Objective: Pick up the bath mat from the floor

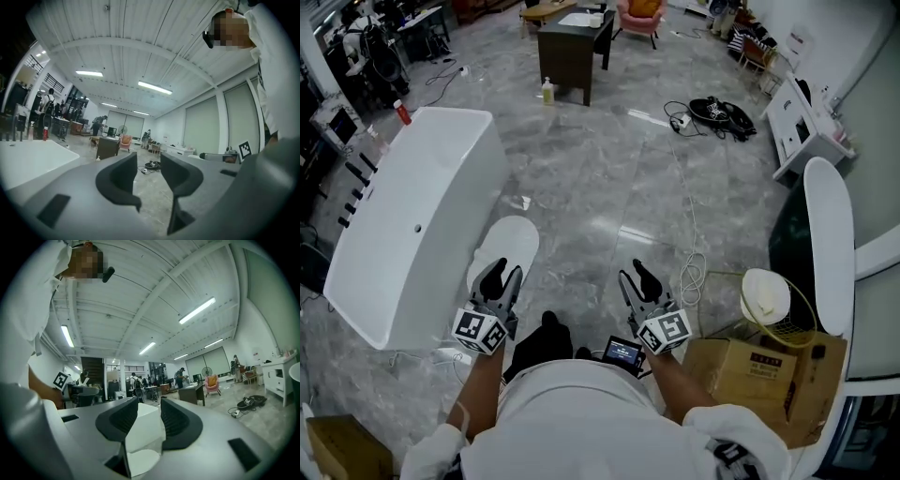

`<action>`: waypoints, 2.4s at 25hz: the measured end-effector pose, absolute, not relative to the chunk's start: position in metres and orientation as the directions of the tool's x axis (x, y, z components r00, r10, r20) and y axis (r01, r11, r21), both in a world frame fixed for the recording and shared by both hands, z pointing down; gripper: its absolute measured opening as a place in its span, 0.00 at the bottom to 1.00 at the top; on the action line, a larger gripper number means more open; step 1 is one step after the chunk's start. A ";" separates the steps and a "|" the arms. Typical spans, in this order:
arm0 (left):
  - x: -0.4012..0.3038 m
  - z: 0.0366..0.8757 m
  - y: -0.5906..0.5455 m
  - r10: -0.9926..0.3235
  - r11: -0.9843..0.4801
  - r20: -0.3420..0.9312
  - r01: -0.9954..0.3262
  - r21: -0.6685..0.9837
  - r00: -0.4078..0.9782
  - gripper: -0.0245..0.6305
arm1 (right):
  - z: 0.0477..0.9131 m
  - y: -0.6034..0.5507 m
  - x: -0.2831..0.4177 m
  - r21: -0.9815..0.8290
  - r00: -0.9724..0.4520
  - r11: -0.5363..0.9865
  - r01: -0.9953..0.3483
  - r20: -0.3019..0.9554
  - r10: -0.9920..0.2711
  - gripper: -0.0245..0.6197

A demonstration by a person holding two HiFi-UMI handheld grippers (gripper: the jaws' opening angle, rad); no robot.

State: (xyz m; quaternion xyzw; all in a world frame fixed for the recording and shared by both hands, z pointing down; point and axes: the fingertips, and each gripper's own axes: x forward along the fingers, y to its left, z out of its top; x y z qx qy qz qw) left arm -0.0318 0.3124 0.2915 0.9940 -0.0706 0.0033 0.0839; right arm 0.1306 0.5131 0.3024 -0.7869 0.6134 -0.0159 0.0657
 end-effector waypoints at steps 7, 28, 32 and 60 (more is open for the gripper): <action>0.024 0.309 0.259 -0.158 -0.978 0.025 -0.160 0.130 0.987 0.27 | 0.305 0.451 0.200 -0.108 0.242 -0.237 -0.965 -0.036 -0.970 0.30; 0.117 0.333 -0.029 -0.381 -0.914 -0.017 -0.374 0.160 0.924 0.27 | 0.296 0.099 0.328 -0.038 -0.031 0.031 -0.999 -0.002 -1.000 0.30; 0.079 0.349 -0.071 -0.523 -0.836 0.014 -0.516 0.189 0.852 0.27 | 0.311 0.031 0.327 -0.062 -0.155 0.153 -0.986 0.035 -0.987 0.30; -0.160 0.579 -0.112 -0.826 0.055 0.548 -0.948 0.312 0.133 0.32 | 0.634 -0.285 0.205 -0.443 -0.789 0.662 -0.604 0.452 -0.417 0.36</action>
